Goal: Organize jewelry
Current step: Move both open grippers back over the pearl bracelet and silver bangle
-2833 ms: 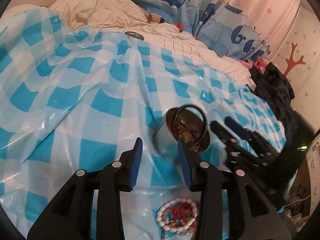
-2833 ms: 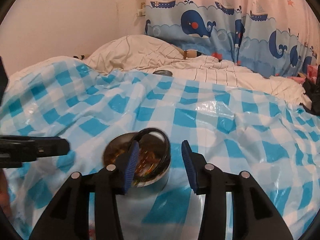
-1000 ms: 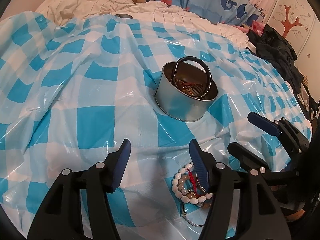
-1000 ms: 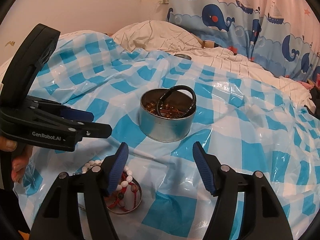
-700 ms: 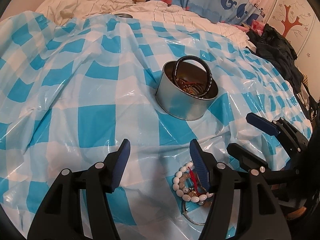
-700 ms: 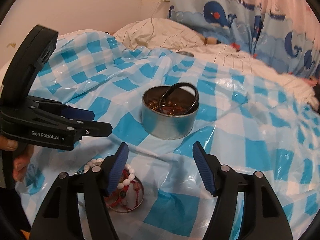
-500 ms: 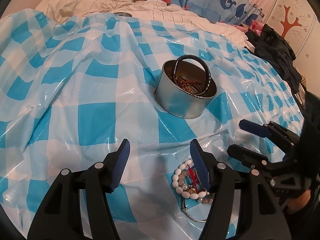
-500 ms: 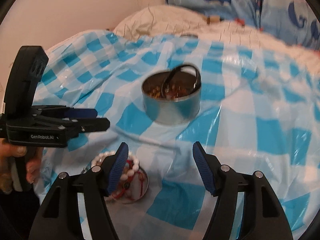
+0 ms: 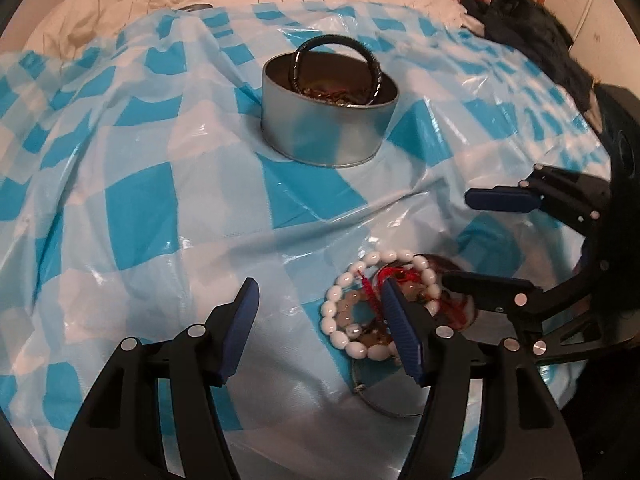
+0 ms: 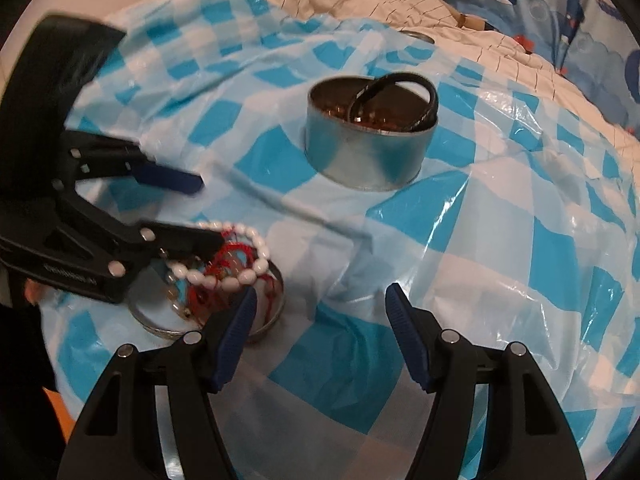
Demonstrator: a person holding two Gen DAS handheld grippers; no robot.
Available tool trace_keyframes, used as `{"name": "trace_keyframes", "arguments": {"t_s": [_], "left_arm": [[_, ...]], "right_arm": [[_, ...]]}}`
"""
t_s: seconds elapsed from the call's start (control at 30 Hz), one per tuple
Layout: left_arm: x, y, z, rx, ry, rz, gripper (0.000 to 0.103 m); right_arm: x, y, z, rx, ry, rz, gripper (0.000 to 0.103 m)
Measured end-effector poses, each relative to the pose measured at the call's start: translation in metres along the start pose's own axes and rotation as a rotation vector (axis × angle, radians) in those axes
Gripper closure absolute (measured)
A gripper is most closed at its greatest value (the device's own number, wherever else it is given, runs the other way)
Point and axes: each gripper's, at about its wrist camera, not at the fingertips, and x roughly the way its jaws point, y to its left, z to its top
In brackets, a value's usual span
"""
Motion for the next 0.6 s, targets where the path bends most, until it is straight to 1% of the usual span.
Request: {"name": "trace_keyframes", "arguments": {"t_s": [0.03, 0.07, 0.1, 0.13, 0.17, 0.27, 0.33, 0.4, 0.43, 0.5, 0.53, 0.6], "left_arm": [[0.000, 0.001, 0.000, -0.003, 0.000, 0.004, 0.036], [-0.001, 0.004, 0.000, -0.011, -0.003, 0.014, 0.036], [-0.002, 0.007, 0.001, -0.017, -0.008, 0.066, 0.036], [-0.002, 0.010, 0.001, -0.019, -0.011, 0.093, 0.036], [-0.003, 0.015, 0.001, -0.031, -0.017, 0.112, 0.036], [-0.007, 0.026, 0.002, -0.076, -0.026, 0.115, 0.036], [-0.006, 0.025, 0.002, -0.065, -0.020, 0.113, 0.036], [-0.006, 0.017, 0.003, -0.040, -0.030, 0.066, 0.036], [-0.005, 0.012, 0.003, -0.022, -0.030, 0.055, 0.036], [0.004, 0.003, 0.002, 0.032, 0.000, 0.109, 0.036], [0.005, 0.002, 0.001, 0.041, -0.004, 0.123, 0.035], [0.003, 0.005, 0.001, 0.022, -0.002, 0.131, 0.035]], "right_arm": [[0.001, 0.000, -0.001, -0.005, 0.000, -0.010, 0.038], [0.001, -0.001, -0.001, -0.005, 0.000, -0.025, 0.038], [0.001, -0.002, -0.001, -0.007, 0.001, -0.048, 0.038], [0.001, -0.005, -0.001, -0.004, 0.004, -0.073, 0.037], [0.002, -0.009, -0.001, 0.013, 0.006, -0.076, 0.036], [0.001, -0.013, 0.000, 0.027, 0.002, -0.082, 0.036], [0.001, -0.011, 0.000, 0.019, 0.002, -0.081, 0.036], [0.003, -0.006, 0.000, 0.000, 0.005, -0.069, 0.036], [0.005, -0.003, 0.000, -0.010, 0.011, -0.084, 0.036], [0.007, -0.003, -0.001, -0.017, 0.017, -0.119, 0.036], [0.006, -0.006, -0.001, -0.007, 0.016, -0.136, 0.036], [0.003, -0.013, 0.000, 0.009, 0.004, -0.190, 0.035]]}}
